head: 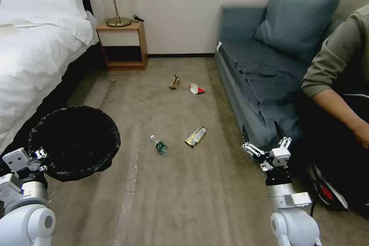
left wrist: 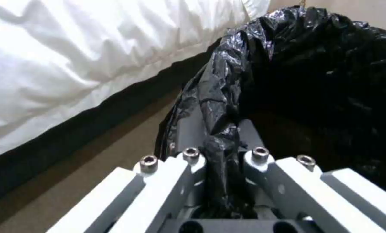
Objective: Pick up the trash bin, then pick up the garbage on the floor and place it into the trash bin.
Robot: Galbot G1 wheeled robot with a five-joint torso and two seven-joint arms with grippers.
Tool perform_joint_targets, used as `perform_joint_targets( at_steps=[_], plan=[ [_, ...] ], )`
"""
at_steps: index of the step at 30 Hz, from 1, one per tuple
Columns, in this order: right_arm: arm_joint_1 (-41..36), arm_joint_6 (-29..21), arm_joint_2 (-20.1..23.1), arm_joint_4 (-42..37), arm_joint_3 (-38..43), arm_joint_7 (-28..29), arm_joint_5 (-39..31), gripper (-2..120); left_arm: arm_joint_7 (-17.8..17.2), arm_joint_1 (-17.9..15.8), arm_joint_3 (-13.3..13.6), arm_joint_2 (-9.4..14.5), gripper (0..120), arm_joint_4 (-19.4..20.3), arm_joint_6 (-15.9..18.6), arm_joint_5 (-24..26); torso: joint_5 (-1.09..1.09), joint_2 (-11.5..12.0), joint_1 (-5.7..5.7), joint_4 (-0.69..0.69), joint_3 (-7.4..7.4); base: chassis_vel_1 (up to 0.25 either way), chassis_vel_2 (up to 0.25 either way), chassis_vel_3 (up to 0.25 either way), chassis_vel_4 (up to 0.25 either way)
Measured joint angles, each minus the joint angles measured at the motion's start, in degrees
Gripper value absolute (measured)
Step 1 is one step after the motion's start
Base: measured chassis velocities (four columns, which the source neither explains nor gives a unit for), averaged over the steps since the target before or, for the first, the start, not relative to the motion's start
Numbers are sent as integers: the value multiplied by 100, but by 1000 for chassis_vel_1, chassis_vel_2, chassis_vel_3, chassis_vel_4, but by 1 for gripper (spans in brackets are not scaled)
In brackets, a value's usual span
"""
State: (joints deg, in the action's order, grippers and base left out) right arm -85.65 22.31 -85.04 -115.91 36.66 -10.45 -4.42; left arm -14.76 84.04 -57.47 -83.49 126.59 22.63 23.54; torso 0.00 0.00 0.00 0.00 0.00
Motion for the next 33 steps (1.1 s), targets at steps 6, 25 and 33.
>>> perform_joint_targets(
  at_steps=[6,25,33],
  plan=[
    [-18,10,-8,-5,13,-3,-6,100,19,30,-16,-3,5,-22,-48,-5,0,0,0,0,0,-72,69,63,-72],
    [-41,76,-43,57,-15,-61,9,100,86,73,-57,0,5,-71,-110,17,0,0,0,0,0,-87,90,86,-89],
    [28,36,-49,141,6,-70,-59,100,97,58,-60,1,5,-144,-130,14,0,0,0,0,0,-98,99,95,-101]
  ],
)
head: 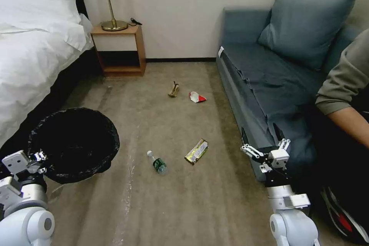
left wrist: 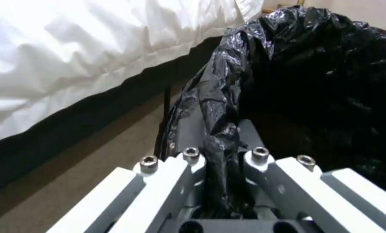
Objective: Pick up the trash bin, then pick up the garbage on the floor and place it into the trash bin.
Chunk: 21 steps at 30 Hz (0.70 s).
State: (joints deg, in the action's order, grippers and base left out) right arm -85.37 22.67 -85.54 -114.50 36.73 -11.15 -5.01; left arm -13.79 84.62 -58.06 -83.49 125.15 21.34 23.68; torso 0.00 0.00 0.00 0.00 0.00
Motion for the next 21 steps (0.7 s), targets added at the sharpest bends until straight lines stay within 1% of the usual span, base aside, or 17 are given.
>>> perform_joint_targets(
  at_steps=[14,21],
  plan=[
    [61,-21,16,107,-12,-7,-33,100,27,-77,33,11,5,-28,-4,-138,0,0,0,0,0,-114,107,108,-111],
    [63,-34,53,88,13,0,-63,100,34,-89,89,25,5,2,4,-219,-1,0,0,0,0,-90,96,98,-99]
  ],
)
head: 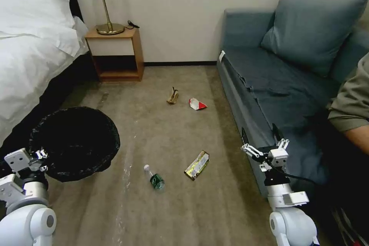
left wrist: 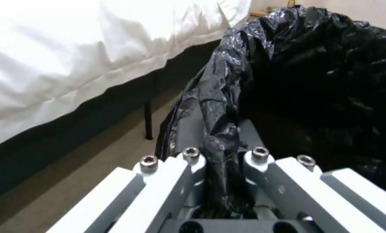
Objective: Pick up the trash bin, then pick up the garbage on the floor and place it into the trash bin.
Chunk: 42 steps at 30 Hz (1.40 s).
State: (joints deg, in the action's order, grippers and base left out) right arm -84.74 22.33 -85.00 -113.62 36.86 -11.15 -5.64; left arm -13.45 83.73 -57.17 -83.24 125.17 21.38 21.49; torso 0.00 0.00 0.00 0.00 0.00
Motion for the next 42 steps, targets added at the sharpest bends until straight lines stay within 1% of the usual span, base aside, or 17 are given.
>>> perform_joint_targets(
  at_steps=[4,8,17,25,28,32,34,35,42],
  plan=[
    [-38,-1,12,-48,34,0,-14,100,12,47,28,-8,5,32,-24,-26,0,0,0,-1,0,-88,103,86,-95],
    [-68,0,12,-88,37,0,-14,100,47,118,61,-5,5,80,-43,59,0,0,0,-1,0,-95,98,92,-90],
    [-151,48,31,-146,62,-4,3,100,60,218,18,-30,5,152,-112,97,1,0,0,0,0,-113,96,107,-104],
    [-169,87,19,-147,85,-5,11,100,61,195,5,-32,5,154,-124,95,0,0,0,-1,1,-92,114,100,-96],
    [-142,192,18,-72,81,-2,11,100,61,173,10,-33,5,140,-124,92,0,0,0,0,0,-101,107,102,-109],
    [-88,516,43,92,48,25,18,100,60,152,20,-40,5,80,-124,77,0,0,0,0,0,-114,107,123,-99],
    [-81,542,46,103,46,31,19,100,60,150,20,-41,5,74,-124,76,0,0,0,0,0,-130,99,134,-109],
    [-39,660,70,143,12,79,54,100,60,135,29,-47,5,51,-124,65,0,0,1,0,0,-89,77,86,-97],
    [67,707,218,93,-143,261,381,100,57,96,65,-72,5,5,-114,7,0,0,0,0,0,-51,48,44,-45]
  ],
)
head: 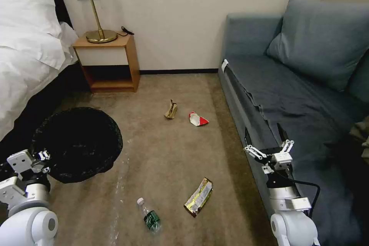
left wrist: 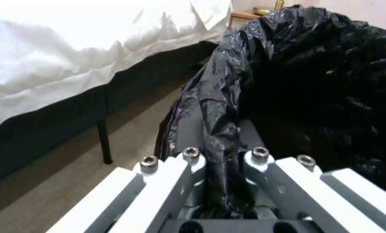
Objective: Pick up the trash bin, then pick up the garbage on the floor and place it into the trash bin.
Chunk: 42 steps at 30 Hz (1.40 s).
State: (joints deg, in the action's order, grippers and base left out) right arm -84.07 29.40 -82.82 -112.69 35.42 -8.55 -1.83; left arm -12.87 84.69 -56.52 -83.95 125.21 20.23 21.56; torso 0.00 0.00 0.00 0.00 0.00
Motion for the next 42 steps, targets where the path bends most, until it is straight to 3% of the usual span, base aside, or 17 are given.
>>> perform_joint_targets(
  at_steps=[10,12,13,15,16,17,18,20,24,26,27,31,37,38,39,41,42],
  plan=[
    [386,-1277,677,-257,-777,608,-239,100,1,-92,225,-47,5,-20,56,-179,-1,0,0,-3,0,0,0,0,0],
    [456,-1928,1001,-242,-924,875,-335,100,3,-247,402,-12,5,-198,136,-286,2,0,0,3,0,0,0,0,0],
    [456,-1928,1001,-242,-924,875,-335,100,3,-247,402,-12,5,-198,136,-286,2,0,0,3,0,0,0,0,0],
    [629,-2634,1519,-183,-1342,1412,-648,100,-5,-239,444,-43,5,-230,144,-372,-3,0,0,2,0,0,0,0,0],
    [629,-2634,1519,-183,-1342,1412,-648,100,-5,-239,444,-43,5,-230,144,-372,-3,0,0,2,0,0,0,0,0],
    [787,-3021,1928,-163,-1647,1810,-1057,100,-16,-214,457,-84,5,-234,143,-436,0,0,0,-2,0,0,0,0,0],
    [787,-3021,1928,-163,-1647,1810,-1057,100,-16,-214,457,-84,5,-234,143,-436,0,0,0,-2,0,0,0,0,0],
    [1124,-3723,2534,-174,-2204,2463,-2093,100,-26,-160,514,-175,5,-235,129,-592,-2,0,0,-3,0,0,0,0,0],
    [1274,-4207,2864,-244,-2499,2678,-2807,100,-32,-159,641,-203,5,-268,110,-696,0,0,0,1,0,0,0,0,0],
    [1629,-4758,3065,-252,-3011,3065,-3702,100,-24,-147,682,-239,5,-340,72,-771,-1,0,0,2,0,0,0,0,0],
    [1629,-4758,3065,-252,-3011,3065,-3702,100,-24,-147,682,-239,5,-340,72,-771,-1,0,0,2,0,0,0,0,0],
    [2268,-5262,2990,47,-3779,3725,-4985,100,-42,-103,630,-327,5,-471,-9,-876,0,0,0,-2,0,0,0,0,0],
    [2717,-5854,2616,581,-4767,4415,-5452,100,-36,-105,538,-436,5,-536,-41,-897,0,0,0,0,0,0,0,0,0],
    [2806,-6279,2392,739,-5048,5004,-5810,100,-39,-114,501,-449,5,-553,-42,-898,2,0,0,0,0,0,0,0,0],
    [2806,-6279,2392,739,-5048,5004,-5810,100,-39,-114,501,-449,5,-553,-42,-898,2,0,0,0,0,0,0,0,0],
    [2917,-6748,1997,1027,-5375,5859,-6325,100,-39,-120,439,-464,5,-577,-42,-898,-1,0,0,-1,0,0,0,0,0],
    [2917,-6748,1997,1027,-5375,5859,-6325,100,-39,-120,439,-464,5,-577,-42,-898,-1,0,0,-1,0,0,0,0,0]
  ],
)
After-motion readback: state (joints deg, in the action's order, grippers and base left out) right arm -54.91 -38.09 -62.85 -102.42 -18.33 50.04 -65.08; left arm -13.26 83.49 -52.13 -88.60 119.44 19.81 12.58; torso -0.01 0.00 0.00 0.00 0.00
